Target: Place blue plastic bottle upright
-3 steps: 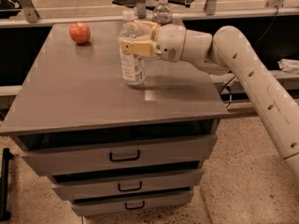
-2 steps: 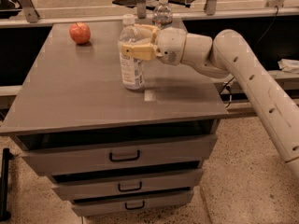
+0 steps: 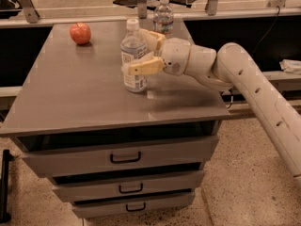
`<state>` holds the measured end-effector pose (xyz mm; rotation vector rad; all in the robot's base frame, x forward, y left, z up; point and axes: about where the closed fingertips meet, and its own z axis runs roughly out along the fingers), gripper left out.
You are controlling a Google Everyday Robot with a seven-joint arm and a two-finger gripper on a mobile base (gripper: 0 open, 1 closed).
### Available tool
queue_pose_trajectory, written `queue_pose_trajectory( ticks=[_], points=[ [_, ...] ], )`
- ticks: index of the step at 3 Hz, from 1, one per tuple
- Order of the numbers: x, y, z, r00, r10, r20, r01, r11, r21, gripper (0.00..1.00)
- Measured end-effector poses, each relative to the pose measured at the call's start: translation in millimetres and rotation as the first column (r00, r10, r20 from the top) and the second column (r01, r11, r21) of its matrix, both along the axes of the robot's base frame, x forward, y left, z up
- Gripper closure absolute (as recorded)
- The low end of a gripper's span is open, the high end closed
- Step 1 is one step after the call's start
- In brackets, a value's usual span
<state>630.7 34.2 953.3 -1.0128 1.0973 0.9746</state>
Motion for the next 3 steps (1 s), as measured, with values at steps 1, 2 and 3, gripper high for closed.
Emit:
queue_pose_trajectory(
  ticks=[1, 2, 3],
  points=[
    [-6.9, -9.2, 4.1, 0.9998, -0.018, 0.006, 0.018, 1.0, -0.009, 0.0],
    [-14.2, -38.9, 22.0, 0.9974, -0.071, 0.014, 0.072, 0.996, -0.062, 0.0],
    [-31.8, -96.3, 61.6, 0.9879, -0.153, 0.028, 0.155, 0.977, -0.144, 0.0]
  ],
)
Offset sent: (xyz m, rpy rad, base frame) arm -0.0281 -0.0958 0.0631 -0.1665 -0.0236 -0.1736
